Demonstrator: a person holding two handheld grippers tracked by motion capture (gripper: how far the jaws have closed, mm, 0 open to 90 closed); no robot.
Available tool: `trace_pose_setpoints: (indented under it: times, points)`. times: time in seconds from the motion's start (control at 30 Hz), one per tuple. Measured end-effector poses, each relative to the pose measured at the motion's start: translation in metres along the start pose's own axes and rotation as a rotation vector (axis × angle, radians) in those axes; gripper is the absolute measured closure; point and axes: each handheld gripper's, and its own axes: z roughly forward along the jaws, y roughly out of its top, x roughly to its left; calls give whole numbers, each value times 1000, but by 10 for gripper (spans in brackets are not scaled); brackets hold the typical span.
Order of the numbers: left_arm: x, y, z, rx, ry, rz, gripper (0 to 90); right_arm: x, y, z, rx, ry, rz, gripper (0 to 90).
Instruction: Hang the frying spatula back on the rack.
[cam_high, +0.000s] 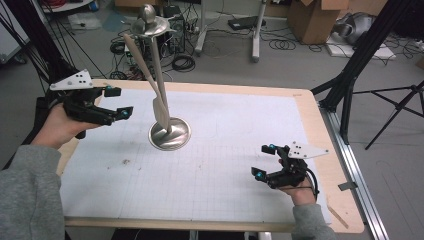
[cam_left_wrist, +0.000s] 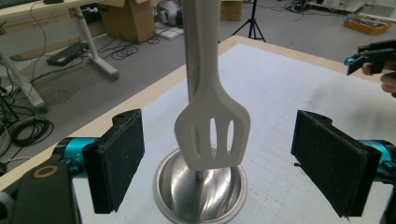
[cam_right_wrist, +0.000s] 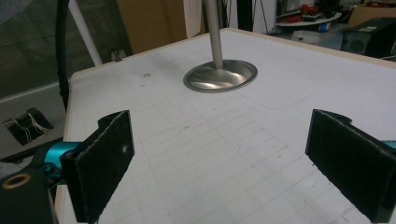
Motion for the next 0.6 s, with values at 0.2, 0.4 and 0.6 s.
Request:
trace_pose_setpoints:
  times: [0.2,0.4,0.6]
  points:
    - [-3,-9,-6,-10,-11,5,178,0,0,1,4,0,-3,69]
    - [-9,-15,-9,-23,-20,22,178,0,-1,2,8,2,-8,69]
    - [-9,-22,-18,-47,-5,11,177,1,-1,2,11,0,-5,69]
